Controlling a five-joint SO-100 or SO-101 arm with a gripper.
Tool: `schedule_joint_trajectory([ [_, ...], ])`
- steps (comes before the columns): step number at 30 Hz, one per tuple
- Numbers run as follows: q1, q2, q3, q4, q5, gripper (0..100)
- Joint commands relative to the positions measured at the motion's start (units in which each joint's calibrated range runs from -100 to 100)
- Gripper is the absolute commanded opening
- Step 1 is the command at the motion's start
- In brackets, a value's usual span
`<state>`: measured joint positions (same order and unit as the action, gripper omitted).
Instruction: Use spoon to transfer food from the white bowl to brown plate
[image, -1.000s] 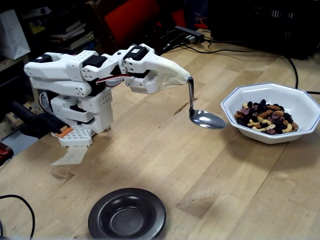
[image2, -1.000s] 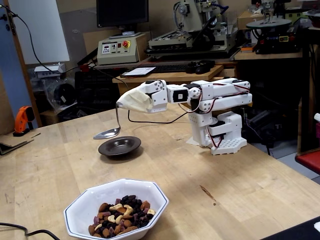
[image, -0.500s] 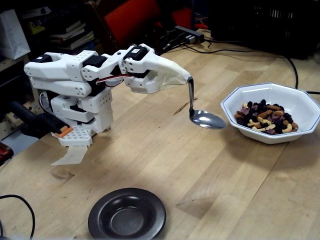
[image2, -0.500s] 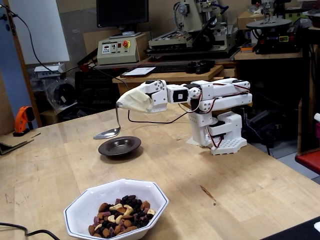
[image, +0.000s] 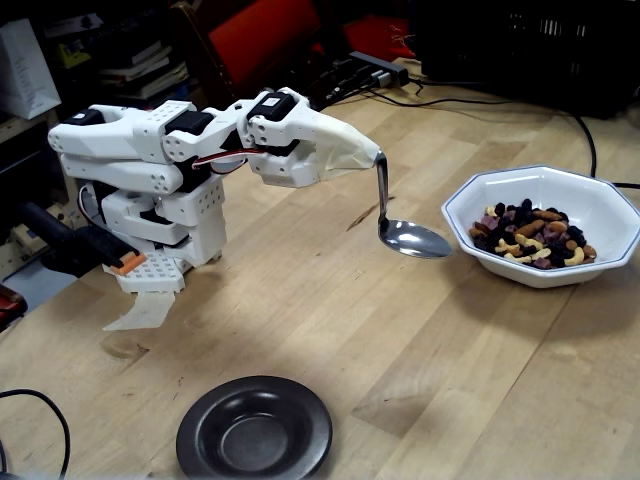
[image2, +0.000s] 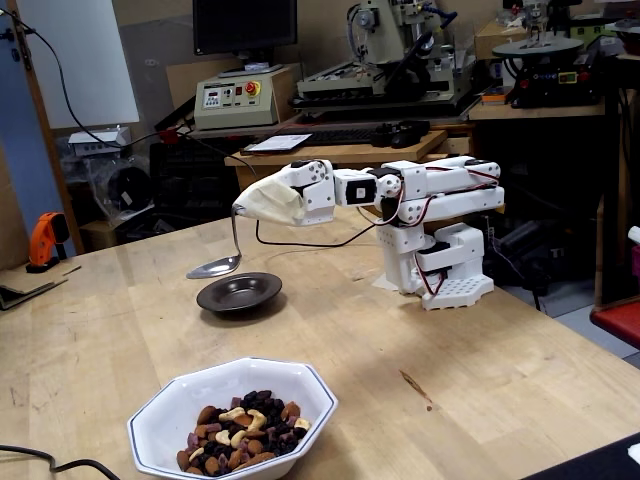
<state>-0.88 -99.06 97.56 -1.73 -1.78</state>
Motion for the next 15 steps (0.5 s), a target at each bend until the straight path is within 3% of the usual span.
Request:
schedule_joint_trajectory([
  [1,0.1,-0.5,0.1,-0.7,0.0,4],
  [15,-0.3,-0.5,0.1,-0.7,0.0,4],
])
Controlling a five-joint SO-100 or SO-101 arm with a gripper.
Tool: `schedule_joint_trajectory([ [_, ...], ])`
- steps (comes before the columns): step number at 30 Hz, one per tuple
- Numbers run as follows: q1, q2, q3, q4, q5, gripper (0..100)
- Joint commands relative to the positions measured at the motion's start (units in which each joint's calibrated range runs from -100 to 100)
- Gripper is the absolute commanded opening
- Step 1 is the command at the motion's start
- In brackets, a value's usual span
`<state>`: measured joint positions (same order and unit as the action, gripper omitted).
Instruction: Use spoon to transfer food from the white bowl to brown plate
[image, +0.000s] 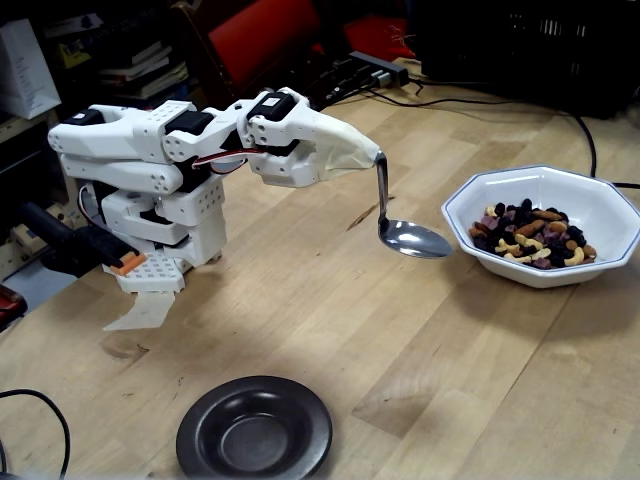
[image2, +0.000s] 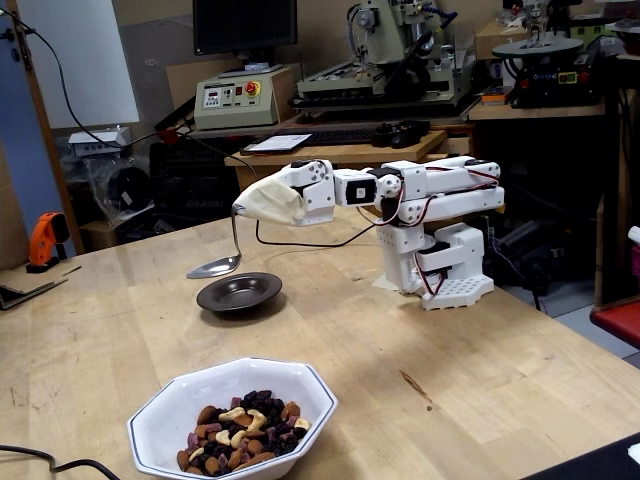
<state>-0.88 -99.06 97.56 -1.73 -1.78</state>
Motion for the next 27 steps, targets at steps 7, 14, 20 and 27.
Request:
schedule_joint_trajectory([
  [7,0.0,-0.9,0.0,-0.7,0.0,4],
  [14,0.0,-0.9,0.1,-0.7,-0.3,4],
  [20,-0.4,-0.9,0.1,-0.8,-0.2,4],
  [27,-0.5,-0.4,-0.6,-0.8,0.0,4],
])
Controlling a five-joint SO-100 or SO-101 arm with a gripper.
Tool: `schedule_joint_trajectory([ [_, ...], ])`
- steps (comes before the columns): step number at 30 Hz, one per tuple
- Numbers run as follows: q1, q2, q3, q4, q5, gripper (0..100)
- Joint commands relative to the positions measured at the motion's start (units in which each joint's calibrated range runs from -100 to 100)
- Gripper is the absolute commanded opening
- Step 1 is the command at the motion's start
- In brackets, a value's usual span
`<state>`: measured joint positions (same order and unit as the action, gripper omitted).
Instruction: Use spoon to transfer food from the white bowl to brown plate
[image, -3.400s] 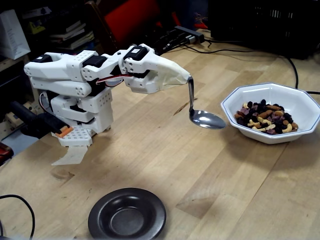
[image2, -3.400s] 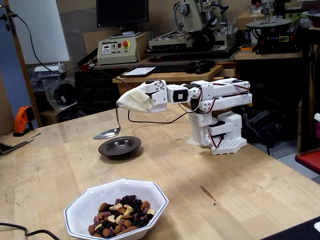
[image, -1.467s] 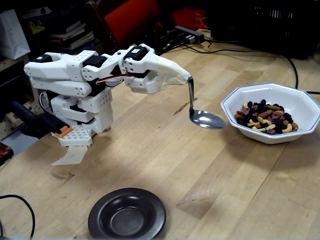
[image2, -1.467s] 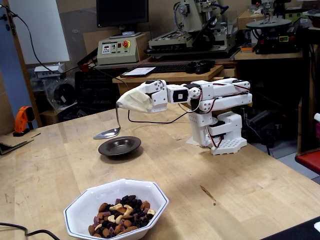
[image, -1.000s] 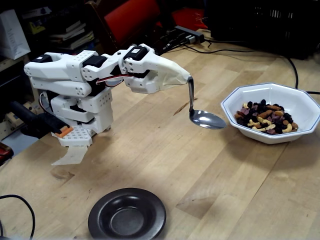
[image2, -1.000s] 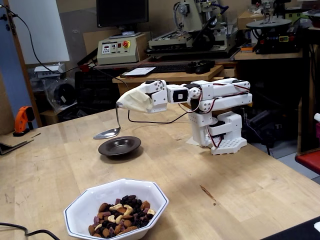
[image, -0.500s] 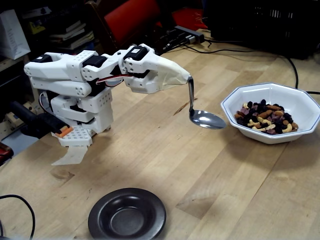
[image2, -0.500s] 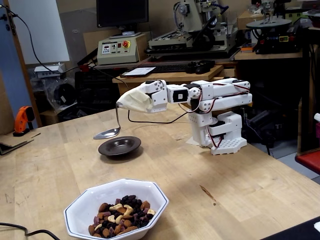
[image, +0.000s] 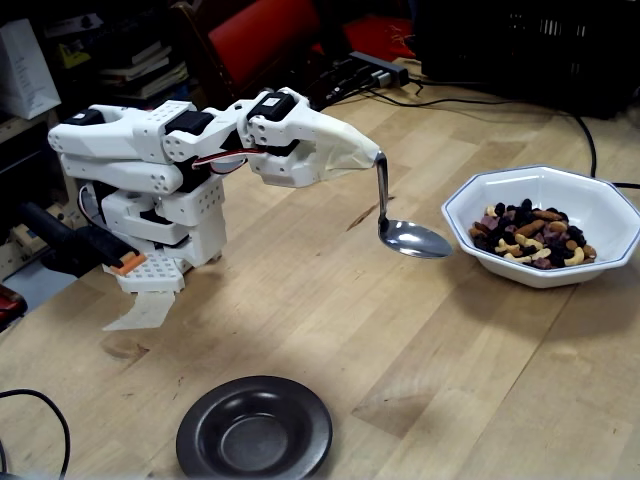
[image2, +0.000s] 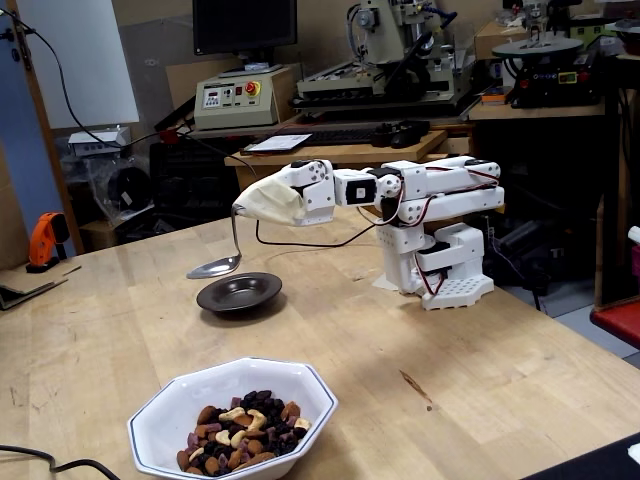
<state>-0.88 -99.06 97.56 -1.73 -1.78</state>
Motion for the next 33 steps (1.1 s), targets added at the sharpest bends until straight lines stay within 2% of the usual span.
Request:
schedule_joint_trajectory([
  [1,-0.5,-0.4,-1.3,-0.7,0.0,4],
  [9,-0.5,0.4,-11.1,-0.5,0.1,4],
  [19,-1.9,17.5,-20.3,1.6,0.1,4],
  [26,-10.8,27.1,-22.7,-3.4,0.1,4],
  [33,-13.9,34.1,-22.1,-11.3,0.1,4],
])
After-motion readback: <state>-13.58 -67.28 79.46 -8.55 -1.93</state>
